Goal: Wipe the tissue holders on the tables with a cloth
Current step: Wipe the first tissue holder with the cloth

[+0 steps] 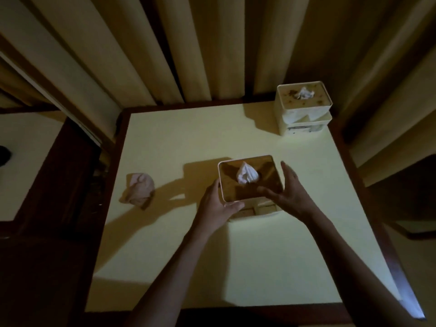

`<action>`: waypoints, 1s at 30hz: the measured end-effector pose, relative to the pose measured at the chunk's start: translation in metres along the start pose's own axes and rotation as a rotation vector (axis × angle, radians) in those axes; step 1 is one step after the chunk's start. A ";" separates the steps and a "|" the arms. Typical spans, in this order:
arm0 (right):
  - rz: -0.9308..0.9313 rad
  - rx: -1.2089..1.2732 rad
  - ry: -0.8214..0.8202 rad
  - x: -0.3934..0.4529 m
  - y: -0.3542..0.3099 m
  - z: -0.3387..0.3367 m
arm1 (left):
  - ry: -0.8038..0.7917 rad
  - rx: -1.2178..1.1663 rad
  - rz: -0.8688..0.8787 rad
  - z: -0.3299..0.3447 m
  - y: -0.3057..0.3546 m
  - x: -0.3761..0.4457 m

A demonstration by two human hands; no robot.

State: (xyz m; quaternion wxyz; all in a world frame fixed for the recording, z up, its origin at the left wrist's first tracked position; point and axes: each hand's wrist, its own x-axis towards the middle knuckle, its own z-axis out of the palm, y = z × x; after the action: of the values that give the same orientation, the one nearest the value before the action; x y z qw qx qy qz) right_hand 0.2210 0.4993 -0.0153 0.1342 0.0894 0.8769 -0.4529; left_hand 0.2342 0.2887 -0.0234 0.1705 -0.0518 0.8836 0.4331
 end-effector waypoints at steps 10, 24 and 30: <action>-0.049 -0.012 -0.074 0.005 0.041 -0.010 | 0.103 -0.267 -0.102 0.020 -0.007 -0.003; -0.224 -0.006 -0.008 0.046 -0.069 0.056 | 0.199 -0.370 -0.076 -0.109 -0.031 0.033; -0.212 -0.049 -0.067 0.110 -0.136 0.128 | 0.218 -0.290 -0.061 -0.202 -0.075 0.091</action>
State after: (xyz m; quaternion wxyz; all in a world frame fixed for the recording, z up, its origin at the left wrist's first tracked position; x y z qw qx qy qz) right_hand 0.0990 0.3204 -0.0161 0.1167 -0.0223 0.8873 -0.4456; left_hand 0.1155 0.0895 0.0037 0.0776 -0.1490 0.8231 0.5424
